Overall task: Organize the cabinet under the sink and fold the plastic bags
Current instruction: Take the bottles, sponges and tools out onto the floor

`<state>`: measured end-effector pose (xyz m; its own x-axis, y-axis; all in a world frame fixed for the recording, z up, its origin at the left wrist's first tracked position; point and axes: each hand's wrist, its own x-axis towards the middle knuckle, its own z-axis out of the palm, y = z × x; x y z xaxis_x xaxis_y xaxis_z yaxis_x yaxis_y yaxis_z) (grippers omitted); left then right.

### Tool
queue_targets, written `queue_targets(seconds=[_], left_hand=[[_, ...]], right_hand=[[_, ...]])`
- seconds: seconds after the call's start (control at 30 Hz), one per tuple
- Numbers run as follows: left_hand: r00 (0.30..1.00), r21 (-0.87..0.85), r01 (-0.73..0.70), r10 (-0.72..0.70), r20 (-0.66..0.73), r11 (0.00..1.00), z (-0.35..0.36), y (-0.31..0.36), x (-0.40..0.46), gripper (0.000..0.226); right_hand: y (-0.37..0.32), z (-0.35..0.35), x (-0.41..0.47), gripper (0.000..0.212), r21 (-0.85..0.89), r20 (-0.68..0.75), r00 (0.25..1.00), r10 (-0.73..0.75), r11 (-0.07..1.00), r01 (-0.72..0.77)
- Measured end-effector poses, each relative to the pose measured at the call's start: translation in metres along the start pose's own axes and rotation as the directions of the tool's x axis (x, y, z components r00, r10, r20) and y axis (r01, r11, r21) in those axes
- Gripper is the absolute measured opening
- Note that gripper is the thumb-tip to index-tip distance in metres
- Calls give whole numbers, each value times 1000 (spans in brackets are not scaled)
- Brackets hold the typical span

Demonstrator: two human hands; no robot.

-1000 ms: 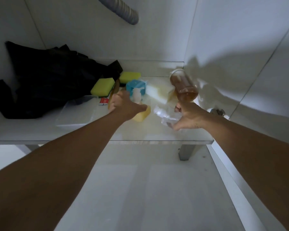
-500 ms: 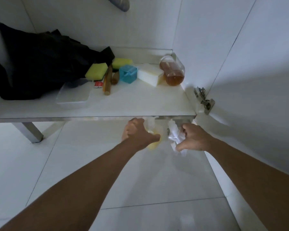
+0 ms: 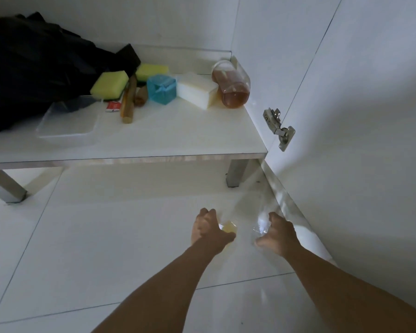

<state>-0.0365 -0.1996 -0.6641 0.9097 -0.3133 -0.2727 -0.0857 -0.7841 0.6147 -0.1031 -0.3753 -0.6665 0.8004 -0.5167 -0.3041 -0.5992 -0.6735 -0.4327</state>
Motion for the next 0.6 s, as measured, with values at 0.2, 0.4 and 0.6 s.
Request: queue_targets(seconds=[0.2,0.4,0.6], left_hand=[[999,9,-28,28,28,1000,24,-2,7,54],[999,-26,-4,5,34,1000,32,-2,12,74],[993,55,-31,24,112,998,30,-12,18,79]], right_hand=[[3,14,6,64,93,-38,998,41,995,-37],[-3,16,9,73,126,-33,999,13,992,-9],[-11,11,15,52,152,-45,998,-47,987,53]])
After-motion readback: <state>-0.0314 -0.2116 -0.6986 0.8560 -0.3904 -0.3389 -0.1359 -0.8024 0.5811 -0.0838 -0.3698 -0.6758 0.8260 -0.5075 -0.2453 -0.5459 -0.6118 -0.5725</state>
